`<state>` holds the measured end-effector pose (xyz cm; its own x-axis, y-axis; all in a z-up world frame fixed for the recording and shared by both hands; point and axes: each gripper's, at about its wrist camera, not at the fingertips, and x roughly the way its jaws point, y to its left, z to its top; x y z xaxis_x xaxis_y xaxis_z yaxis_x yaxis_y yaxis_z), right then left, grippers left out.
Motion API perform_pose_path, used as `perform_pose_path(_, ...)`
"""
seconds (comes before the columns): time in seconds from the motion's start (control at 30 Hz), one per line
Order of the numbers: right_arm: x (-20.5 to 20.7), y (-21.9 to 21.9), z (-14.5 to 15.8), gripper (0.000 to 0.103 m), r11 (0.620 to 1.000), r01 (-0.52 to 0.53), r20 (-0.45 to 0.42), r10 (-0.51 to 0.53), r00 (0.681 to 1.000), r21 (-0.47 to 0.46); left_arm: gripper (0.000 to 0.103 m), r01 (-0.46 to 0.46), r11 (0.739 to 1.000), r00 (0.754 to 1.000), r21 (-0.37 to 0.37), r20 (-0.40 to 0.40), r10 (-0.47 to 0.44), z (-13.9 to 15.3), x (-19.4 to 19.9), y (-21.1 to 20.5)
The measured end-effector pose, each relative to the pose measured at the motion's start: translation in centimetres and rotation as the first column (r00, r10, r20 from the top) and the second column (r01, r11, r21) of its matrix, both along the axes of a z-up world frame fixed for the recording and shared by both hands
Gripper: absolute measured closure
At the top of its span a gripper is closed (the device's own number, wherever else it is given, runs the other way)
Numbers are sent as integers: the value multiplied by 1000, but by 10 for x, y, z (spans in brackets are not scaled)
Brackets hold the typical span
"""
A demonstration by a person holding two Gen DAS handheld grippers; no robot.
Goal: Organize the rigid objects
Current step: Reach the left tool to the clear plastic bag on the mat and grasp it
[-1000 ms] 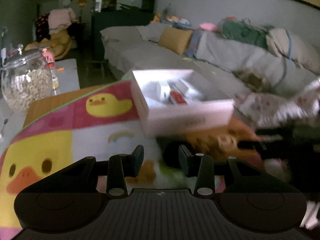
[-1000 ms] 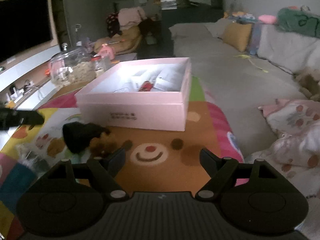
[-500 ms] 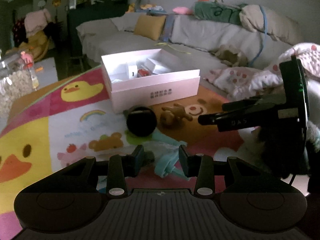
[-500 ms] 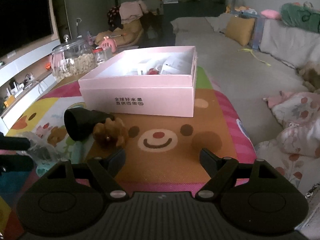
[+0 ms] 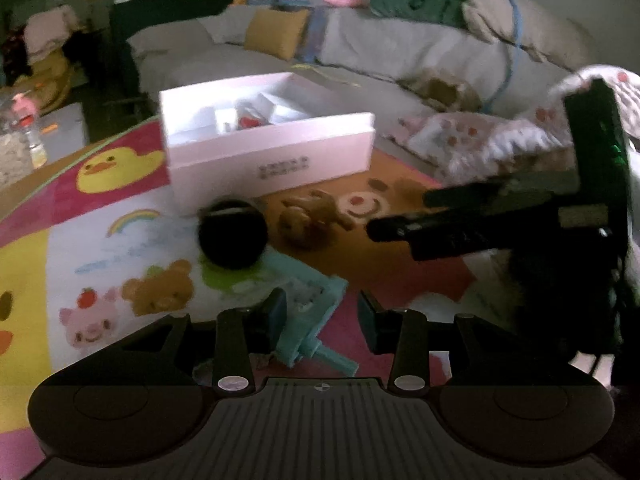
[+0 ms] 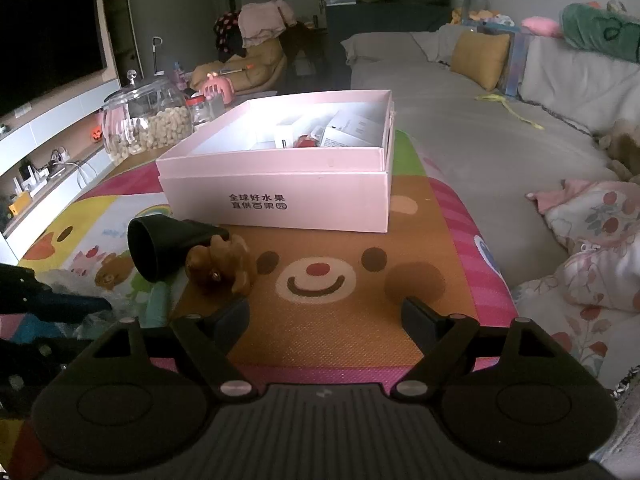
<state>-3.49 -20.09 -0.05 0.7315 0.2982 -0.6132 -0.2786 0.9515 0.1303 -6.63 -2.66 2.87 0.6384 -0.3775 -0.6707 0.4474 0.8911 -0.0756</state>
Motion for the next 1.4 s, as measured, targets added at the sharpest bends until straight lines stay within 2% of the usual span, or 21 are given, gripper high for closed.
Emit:
perform_pose_path(0.13, 0, 0, -1, 19, 1000, 1, -2, -1, 1000, 2, 60, 58, 998, 998, 0, -5, -58, -2, -7, -4)
perform_pose_path(0.3, 0, 1, -1, 19, 1000, 1, -3, -1, 1000, 3, 62, 38, 999, 999, 4, -19, -38, -2, -7, 8)
perform_pose_path(0.47, 0, 1, -1, 19, 1000, 1, -5, -1, 1000, -2, 61, -91, 995, 995, -39, -44, 89, 0, -2, 46)
perform_pose_path(0.63, 1, 2, -2, 19, 1000, 1, -10, -1, 1000, -6, 61, -243, 967, 969, -75, -61, 239, 1, 8, 81)
perform_pose_path(0.77, 1, 3, -2, 18, 1000, -1, -13, 1, 1000, -9, 63, -302, 949, 953, -84, -22, 302, 12, 7, 96)
perform_pose_path(0.83, 1, 3, -2, 18, 1000, -3, -15, 2, 1000, -11, 63, -281, 953, 959, -114, -6, 283, 18, 3, 99)
perform_pose_path(0.9, 1, 3, -2, 17, 1000, -4, -16, 3, 1000, -12, 63, -258, 959, 966, -115, -4, 260, 20, 2, 97)
perform_pose_path(1.03, 1, 4, -2, 17, 1000, -4, -17, 4, 1000, -12, 63, -224, 968, 974, -112, -50, 220, 8, 4, 81)
perform_pose_path(1.2, 1, 4, -2, 17, 1000, -4, -17, 4, 1000, -12, 62, -46, 994, 996, -101, -81, 38, -1, -4, 45)
perform_pose_path(1.33, 1, 4, -2, 17, 1000, -4, -17, 4, 1000, -11, 62, 88, 996, 996, -8, 9, -88, 15, -22, 21)
perform_pose_path(1.4, 1, 4, -2, 17, 1000, -4, -17, 4, 1000, -10, 62, 124, 992, 990, 6, 61, -124, 27, -27, 15)
